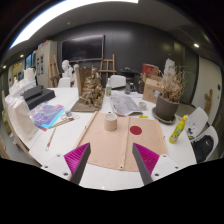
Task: Pour water
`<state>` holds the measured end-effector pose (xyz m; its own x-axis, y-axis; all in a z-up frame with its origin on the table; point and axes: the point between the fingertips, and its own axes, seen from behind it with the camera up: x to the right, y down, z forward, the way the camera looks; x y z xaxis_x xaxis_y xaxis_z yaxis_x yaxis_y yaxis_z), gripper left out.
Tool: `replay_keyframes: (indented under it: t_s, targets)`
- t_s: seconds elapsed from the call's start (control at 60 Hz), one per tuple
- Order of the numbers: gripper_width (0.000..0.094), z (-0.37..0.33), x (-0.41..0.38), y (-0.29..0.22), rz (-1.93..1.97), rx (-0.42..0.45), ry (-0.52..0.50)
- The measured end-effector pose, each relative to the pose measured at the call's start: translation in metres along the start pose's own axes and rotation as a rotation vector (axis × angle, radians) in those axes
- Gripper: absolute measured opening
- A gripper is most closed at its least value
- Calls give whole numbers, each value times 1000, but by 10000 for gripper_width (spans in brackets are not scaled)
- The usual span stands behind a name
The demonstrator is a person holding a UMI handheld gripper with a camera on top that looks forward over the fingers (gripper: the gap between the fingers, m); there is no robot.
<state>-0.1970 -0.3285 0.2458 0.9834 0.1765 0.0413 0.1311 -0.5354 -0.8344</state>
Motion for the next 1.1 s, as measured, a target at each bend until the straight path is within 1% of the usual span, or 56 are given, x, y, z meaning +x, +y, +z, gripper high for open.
replay_keyframes:
  t_s: [0.15,0.283,0.5,0.667,0.767,0.85,0.95,1.033,1.067,1.1]
  targets:
    - [863,11,40,11,50,-32,68]
    - [862,34,103,22,95,-39,120]
    - [862,72,238,52,112,-39,211]
    - [862,114,353,65,104,-1,273]
    - [860,148,406,64,111,37,285]
    - [861,180,434,60,122,69,268]
    - [860,221,452,53,127,104,235]
    - [859,253,458,50,129,109,216]
    - [848,270,464,46,130,117,209]
    - [818,274,460,49,132,122,208]
